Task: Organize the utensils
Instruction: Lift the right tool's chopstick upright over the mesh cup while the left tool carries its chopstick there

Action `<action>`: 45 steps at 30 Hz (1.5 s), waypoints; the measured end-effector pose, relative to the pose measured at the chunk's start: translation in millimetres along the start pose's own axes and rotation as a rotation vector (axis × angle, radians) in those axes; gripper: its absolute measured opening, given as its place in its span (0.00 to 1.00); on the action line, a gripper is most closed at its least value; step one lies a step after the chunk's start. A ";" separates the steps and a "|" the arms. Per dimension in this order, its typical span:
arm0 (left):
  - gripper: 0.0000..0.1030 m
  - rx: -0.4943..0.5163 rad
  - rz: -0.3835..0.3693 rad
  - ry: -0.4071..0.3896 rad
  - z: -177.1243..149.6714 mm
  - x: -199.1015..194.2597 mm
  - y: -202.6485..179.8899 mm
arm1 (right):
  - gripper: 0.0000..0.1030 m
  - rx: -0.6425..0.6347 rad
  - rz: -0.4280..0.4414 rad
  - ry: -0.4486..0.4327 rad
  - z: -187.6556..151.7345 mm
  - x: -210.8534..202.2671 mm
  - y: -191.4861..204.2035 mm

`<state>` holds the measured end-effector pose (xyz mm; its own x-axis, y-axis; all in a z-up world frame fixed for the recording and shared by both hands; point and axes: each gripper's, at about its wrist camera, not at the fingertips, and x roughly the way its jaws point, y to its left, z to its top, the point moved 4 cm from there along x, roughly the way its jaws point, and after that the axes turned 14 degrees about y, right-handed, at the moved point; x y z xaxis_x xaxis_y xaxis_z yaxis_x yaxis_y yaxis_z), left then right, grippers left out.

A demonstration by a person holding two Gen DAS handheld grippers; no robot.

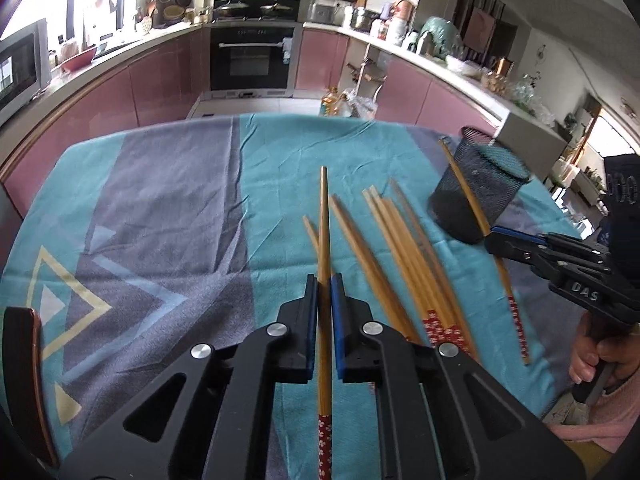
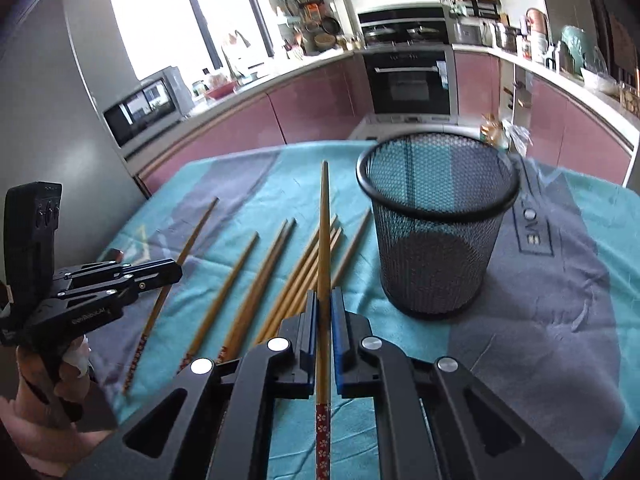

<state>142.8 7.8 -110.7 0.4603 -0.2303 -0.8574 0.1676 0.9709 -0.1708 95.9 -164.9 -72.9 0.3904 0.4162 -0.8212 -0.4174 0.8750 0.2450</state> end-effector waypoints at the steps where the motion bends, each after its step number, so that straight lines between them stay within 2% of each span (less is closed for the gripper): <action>1: 0.07 0.009 -0.022 -0.013 1.6 -7.5 -3.1 | 0.06 -0.003 0.010 -0.015 0.7 -6.2 0.7; 11: 0.07 0.103 -0.140 -0.157 13.9 -75.9 -31.0 | 0.06 -0.017 0.069 -0.127 5.6 -51.4 1.9; 17: 0.07 0.113 -0.213 -0.218 24.0 -103.3 -43.6 | 0.06 -0.022 0.093 -0.203 16.6 -78.7 -2.7; 25: 0.07 0.135 -0.282 -0.319 60.3 -131.2 -71.6 | 0.05 -0.054 0.065 -0.302 44.2 -114.9 -8.1; 33: 0.07 0.179 -0.307 -0.394 104.9 -148.0 -110.3 | 0.05 -0.073 0.021 -0.385 71.4 -146.4 -20.7; 37: 0.07 0.196 -0.287 -0.407 122.1 -147.8 -129.0 | 0.05 -0.073 -0.015 -0.411 79.5 -152.4 -29.9; 41: 0.07 0.209 -0.272 -0.406 133.1 -137.5 -143.6 | 0.05 -0.065 -0.048 -0.398 86.7 -144.5 -40.5; 45: 0.07 0.236 -0.247 -0.351 136.2 -110.9 -158.1 | 0.05 -0.057 -0.058 -0.338 89.3 -123.9 -47.7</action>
<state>184.0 -129.1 77.5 0.6412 -0.4990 -0.5829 0.4827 0.8529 -0.1990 140.7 -236.1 63.1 0.6604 0.4333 -0.6133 -0.4286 0.8881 0.1659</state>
